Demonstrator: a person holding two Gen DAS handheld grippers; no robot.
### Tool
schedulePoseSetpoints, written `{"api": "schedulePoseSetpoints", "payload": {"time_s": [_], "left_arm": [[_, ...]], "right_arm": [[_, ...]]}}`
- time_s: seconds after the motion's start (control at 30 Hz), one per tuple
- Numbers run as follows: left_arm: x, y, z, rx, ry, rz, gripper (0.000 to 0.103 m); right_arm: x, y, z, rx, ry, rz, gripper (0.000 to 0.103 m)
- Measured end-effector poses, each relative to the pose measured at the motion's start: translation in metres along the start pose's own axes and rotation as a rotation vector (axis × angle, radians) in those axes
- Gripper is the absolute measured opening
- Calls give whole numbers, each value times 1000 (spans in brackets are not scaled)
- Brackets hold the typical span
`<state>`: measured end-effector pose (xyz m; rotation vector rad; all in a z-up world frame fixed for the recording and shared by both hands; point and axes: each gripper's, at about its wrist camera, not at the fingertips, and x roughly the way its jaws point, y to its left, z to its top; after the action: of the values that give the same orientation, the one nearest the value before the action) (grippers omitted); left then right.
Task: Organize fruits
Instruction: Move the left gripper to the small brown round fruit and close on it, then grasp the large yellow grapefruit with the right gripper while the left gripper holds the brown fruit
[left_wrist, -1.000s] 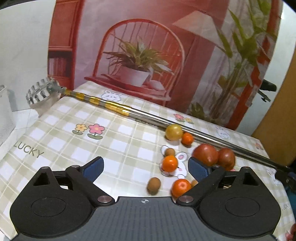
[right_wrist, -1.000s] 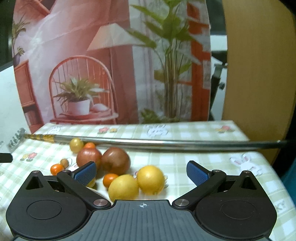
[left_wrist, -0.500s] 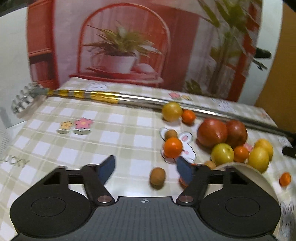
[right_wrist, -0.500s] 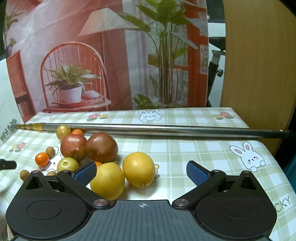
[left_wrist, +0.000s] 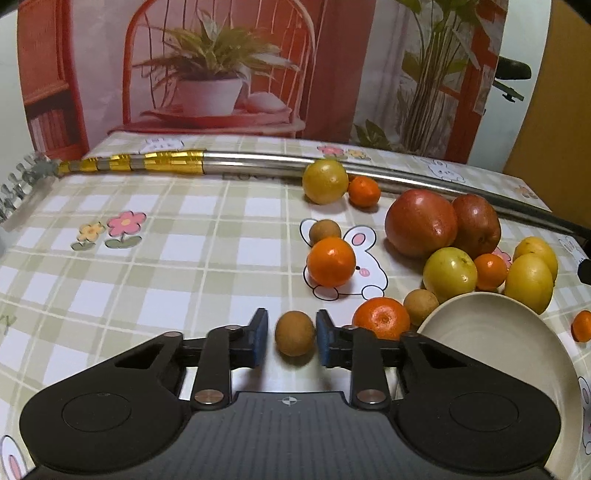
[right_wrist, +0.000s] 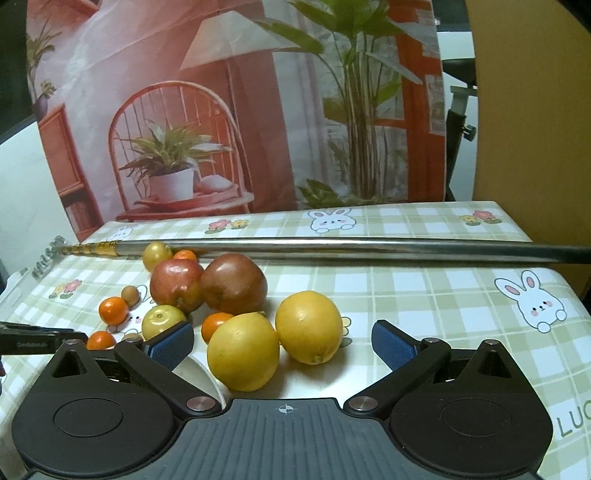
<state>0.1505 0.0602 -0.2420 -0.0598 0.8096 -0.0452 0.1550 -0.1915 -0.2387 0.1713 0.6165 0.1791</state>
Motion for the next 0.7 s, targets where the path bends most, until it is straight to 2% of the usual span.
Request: {"api": "schedulePoseSetpoints", "payload": {"time_s": [0.2, 0.33, 0.43, 0.57, 0.7], "left_arm": [[4, -1, -3, -10, 14, 3, 26], [0, -3, -5, -13, 7, 18, 25], [-8, -6, -6, 5, -15, 49, 26], [-24, -9, -4, 2, -51, 35, 26], [-35, -11, -3, -21, -69, 10, 26]], "right_arm": [[-6, -5, -3, 3, -36, 43, 102], [-1, -6, -4, -12, -12, 31, 101], [0, -7, -4, -31, -21, 13, 93], [0, -12, 2, -42, -55, -9, 73], [14, -27, 11, -7, -68, -22, 59]]}}
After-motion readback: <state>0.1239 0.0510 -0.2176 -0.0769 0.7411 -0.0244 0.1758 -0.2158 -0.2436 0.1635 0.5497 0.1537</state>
